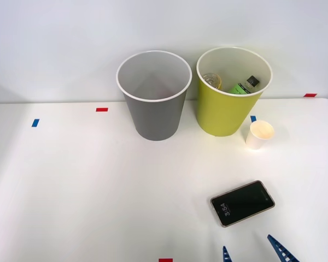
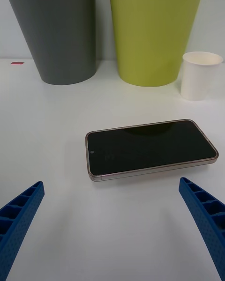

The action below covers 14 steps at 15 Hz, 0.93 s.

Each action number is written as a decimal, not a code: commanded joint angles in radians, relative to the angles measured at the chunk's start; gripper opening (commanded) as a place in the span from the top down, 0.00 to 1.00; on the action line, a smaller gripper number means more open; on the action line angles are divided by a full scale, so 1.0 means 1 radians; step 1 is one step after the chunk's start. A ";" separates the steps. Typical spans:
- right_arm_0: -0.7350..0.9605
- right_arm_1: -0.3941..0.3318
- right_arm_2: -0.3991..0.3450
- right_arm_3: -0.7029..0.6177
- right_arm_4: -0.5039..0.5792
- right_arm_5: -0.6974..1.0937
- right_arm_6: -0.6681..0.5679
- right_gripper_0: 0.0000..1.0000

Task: Put cans in the gray bin, plastic bottles in the light green bin

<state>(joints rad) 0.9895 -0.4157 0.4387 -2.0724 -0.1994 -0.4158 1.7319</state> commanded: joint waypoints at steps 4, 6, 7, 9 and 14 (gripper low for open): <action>0.000 0.000 0.000 0.000 0.000 0.000 0.000 0.00; 0.000 0.000 0.000 0.000 0.000 0.000 0.000 0.00; 0.000 0.000 0.000 0.000 0.000 0.000 0.000 0.00; 0.000 0.000 0.000 0.000 0.000 0.000 0.000 0.00; 0.000 0.000 0.000 0.000 0.000 0.000 0.000 0.00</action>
<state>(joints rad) 0.9895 -0.4157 0.4387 -2.0724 -0.1994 -0.4157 1.7319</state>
